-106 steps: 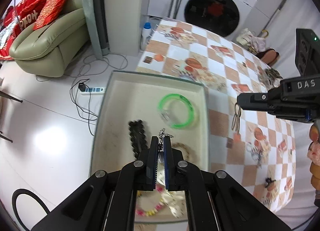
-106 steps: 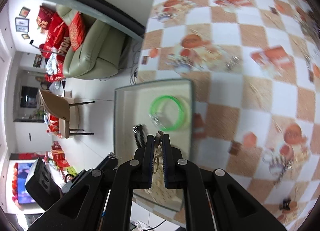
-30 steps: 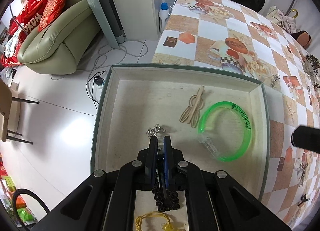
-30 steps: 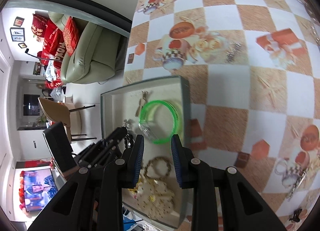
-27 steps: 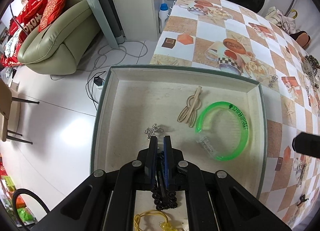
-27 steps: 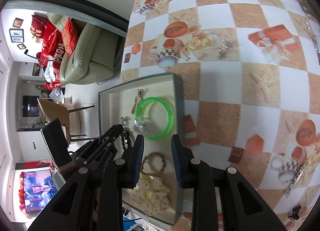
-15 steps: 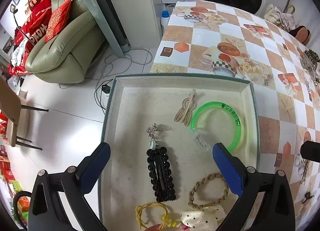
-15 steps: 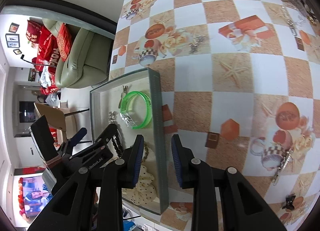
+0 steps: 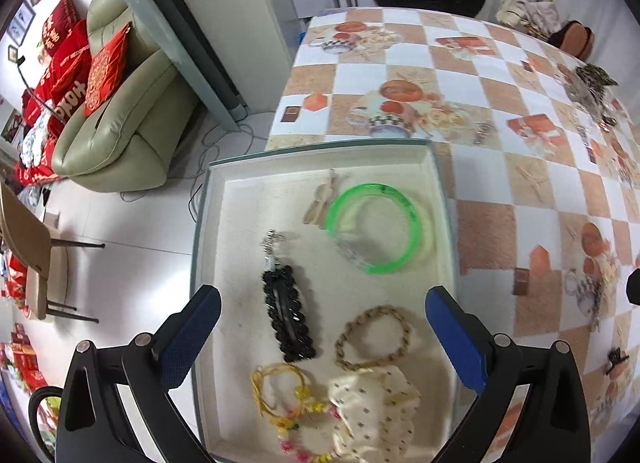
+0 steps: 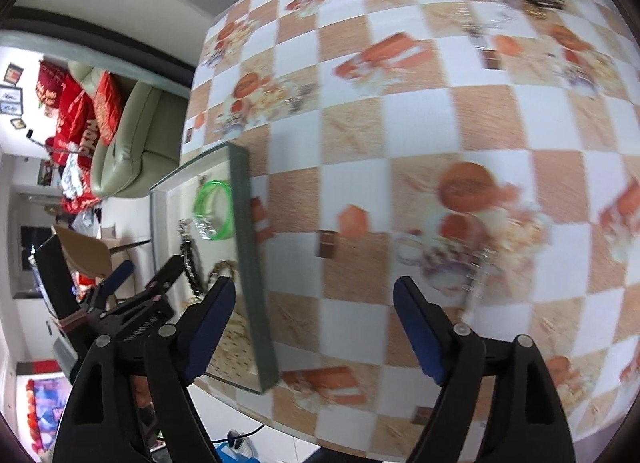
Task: Organize jewelry
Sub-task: 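Move both tools back over the remaining jewelry on the table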
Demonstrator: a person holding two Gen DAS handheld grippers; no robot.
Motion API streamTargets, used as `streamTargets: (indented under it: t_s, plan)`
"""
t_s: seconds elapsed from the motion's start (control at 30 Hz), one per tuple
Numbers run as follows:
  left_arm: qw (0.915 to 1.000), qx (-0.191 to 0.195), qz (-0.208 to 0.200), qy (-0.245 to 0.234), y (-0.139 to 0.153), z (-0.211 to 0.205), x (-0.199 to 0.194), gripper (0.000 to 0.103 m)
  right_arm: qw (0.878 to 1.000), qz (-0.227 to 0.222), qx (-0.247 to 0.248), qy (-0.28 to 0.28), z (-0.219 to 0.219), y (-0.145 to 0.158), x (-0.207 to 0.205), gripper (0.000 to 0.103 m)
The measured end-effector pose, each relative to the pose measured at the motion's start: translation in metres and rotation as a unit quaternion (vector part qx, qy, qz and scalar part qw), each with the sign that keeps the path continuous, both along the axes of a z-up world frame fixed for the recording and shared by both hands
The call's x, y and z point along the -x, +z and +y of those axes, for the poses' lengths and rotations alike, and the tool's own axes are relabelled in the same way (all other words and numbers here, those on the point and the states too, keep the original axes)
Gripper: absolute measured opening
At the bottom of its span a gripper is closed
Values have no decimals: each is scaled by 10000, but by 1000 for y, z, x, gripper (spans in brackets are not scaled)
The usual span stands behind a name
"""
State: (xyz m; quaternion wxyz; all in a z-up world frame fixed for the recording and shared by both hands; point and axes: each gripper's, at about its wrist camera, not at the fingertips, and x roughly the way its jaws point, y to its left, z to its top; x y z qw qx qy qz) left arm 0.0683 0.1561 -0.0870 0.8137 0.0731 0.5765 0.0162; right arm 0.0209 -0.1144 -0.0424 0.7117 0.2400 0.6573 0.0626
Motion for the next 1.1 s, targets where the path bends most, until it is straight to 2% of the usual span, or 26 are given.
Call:
streamTargets:
  t_s: [0.27, 0.53, 0.7, 1.1]
  plan:
    - [9978, 361, 105, -555, 18, -46, 22, 103, 9979, 160, 389, -502, -61, 6, 45, 87]
    - [9897, 513, 404, -1271, 13, -111, 39, 103, 9913, 505, 880, -836, -104, -4, 98, 87]
    - [9821, 563, 594, -1697, 2, -150, 45, 103, 9869, 650, 1181, -887, -115, -13, 117, 87]
    - [9691, 589, 888, -2225, -28, -217, 45, 103, 9858, 796, 1213, -841, -118, -39, 137, 86]
